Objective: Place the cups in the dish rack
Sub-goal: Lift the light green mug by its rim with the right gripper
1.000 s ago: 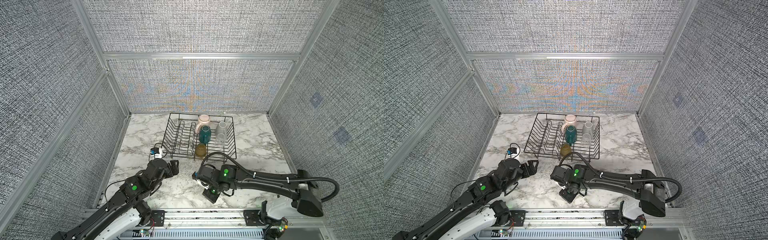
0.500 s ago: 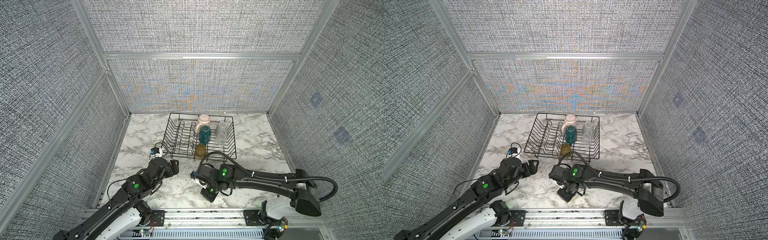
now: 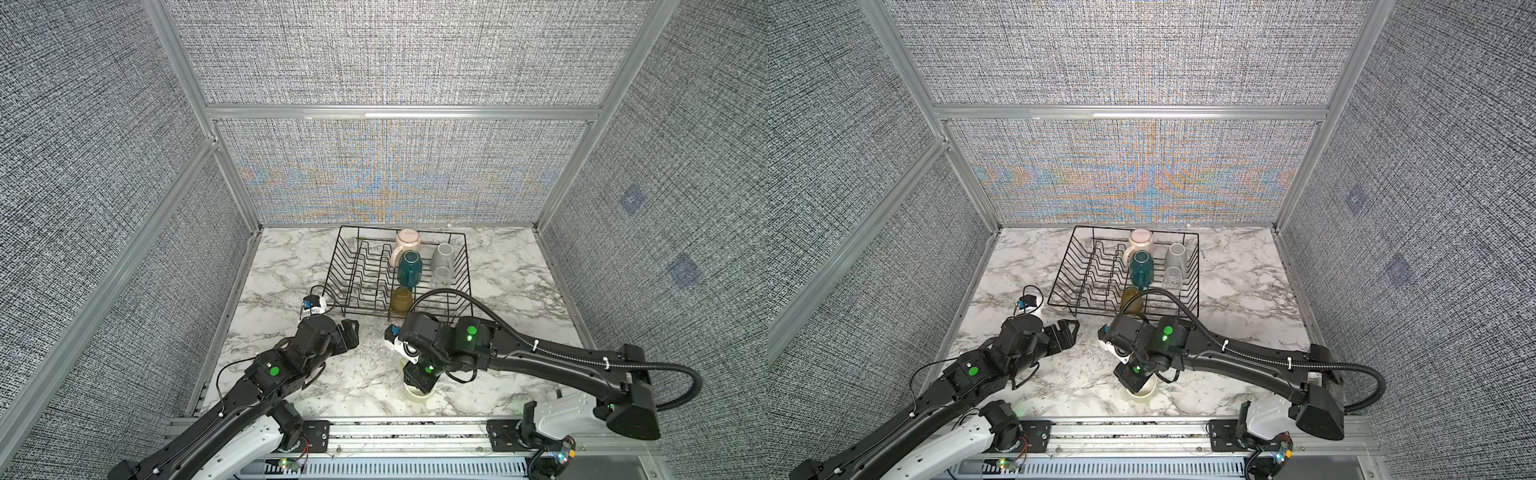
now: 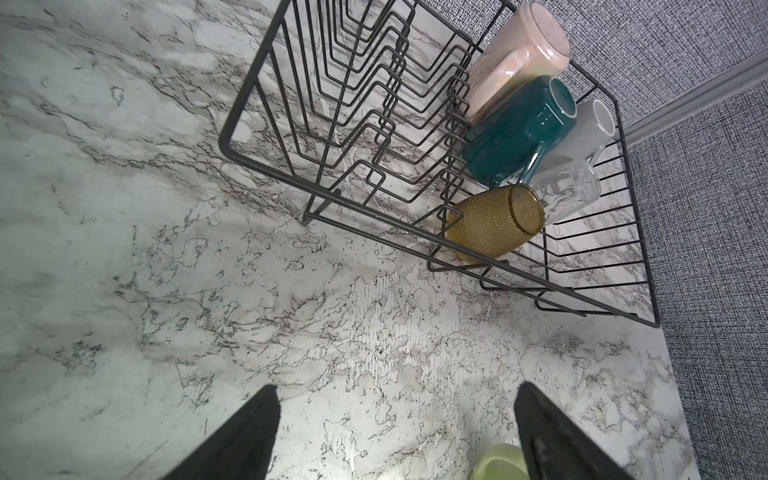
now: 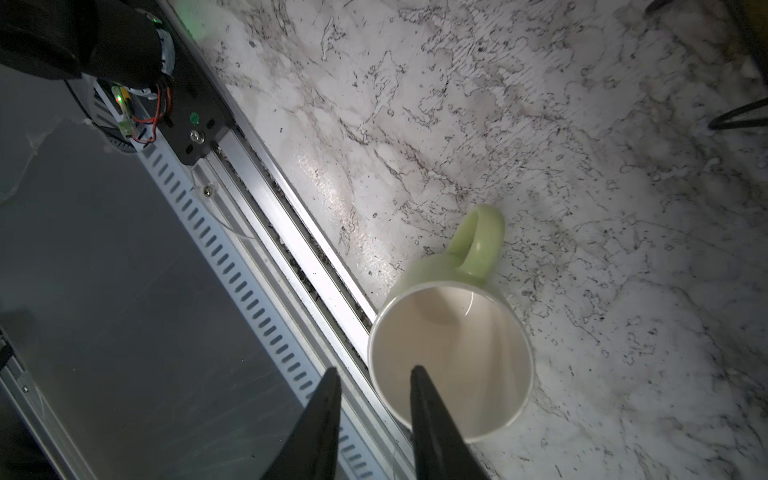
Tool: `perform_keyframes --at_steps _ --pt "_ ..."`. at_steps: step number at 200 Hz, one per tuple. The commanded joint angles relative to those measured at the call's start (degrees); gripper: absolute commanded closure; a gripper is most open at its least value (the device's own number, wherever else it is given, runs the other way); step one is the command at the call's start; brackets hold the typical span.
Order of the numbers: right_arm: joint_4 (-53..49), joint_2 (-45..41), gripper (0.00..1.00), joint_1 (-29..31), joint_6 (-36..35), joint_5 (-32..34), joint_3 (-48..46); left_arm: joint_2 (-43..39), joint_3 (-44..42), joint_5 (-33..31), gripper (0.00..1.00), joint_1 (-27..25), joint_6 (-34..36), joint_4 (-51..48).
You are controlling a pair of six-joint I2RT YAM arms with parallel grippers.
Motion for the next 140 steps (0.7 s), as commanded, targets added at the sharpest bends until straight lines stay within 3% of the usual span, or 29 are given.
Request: perform_keyframes --at_steps 1,41,77,140 --pt "-2.41 0.50 0.64 -1.56 0.00 1.85 1.02 0.29 0.47 0.27 0.11 0.11 0.09 0.60" --pt "-7.61 7.95 0.50 -3.54 0.14 3.40 6.25 -1.72 -0.14 -1.47 0.11 0.58 -0.99 -0.70" --pt "-7.65 13.87 0.46 -5.12 0.00 3.08 8.54 -5.58 -2.98 -0.62 0.11 1.91 -1.59 1.25" --pt "-10.73 24.48 0.46 -6.66 -2.20 0.01 14.22 -5.32 -3.68 1.25 0.10 3.80 -0.80 1.02"
